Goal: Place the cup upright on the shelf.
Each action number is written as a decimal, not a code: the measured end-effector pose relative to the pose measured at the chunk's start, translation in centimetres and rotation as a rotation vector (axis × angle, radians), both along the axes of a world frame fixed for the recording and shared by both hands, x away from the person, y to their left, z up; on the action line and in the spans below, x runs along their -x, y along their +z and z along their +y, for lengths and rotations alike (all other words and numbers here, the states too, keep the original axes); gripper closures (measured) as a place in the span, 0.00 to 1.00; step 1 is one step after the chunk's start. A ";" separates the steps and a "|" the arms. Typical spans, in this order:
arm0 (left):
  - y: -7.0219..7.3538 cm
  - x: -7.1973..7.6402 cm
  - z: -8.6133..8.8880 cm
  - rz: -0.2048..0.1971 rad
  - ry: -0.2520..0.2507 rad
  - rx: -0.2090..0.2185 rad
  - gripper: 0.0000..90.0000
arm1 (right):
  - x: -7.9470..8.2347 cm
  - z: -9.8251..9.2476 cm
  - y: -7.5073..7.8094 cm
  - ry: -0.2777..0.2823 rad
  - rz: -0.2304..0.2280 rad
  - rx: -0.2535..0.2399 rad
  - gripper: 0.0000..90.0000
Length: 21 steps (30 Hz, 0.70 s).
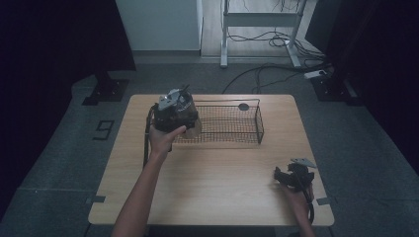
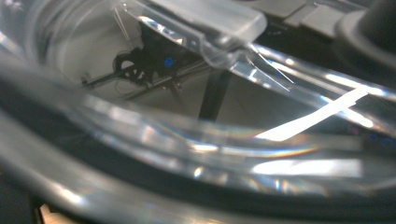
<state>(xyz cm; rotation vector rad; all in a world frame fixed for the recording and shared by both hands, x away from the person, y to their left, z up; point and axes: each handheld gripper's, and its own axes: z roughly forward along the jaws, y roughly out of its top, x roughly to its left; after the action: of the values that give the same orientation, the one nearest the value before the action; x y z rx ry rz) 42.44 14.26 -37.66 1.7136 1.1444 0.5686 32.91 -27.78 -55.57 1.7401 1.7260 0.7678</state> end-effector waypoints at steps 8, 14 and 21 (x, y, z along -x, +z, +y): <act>0.3 -1.4 -0.6 -0.003 -0.005 -0.013 0.04 | 0.0 0.0 0.0 0.000 0.000 0.000 0.12; -0.2 -2.7 -1.0 0.016 0.009 -0.008 0.04 | 0.0 0.0 0.0 -0.002 0.001 -0.001 0.13; -1.2 -3.9 -1.1 0.039 0.021 -0.015 0.04 | 0.0 0.0 0.0 0.000 0.001 0.000 0.12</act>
<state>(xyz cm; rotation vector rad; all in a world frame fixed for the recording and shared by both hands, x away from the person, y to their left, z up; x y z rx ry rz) 46.32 13.21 -38.83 1.7346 1.1896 0.5602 32.89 -27.78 -55.56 1.7416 1.7265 0.7669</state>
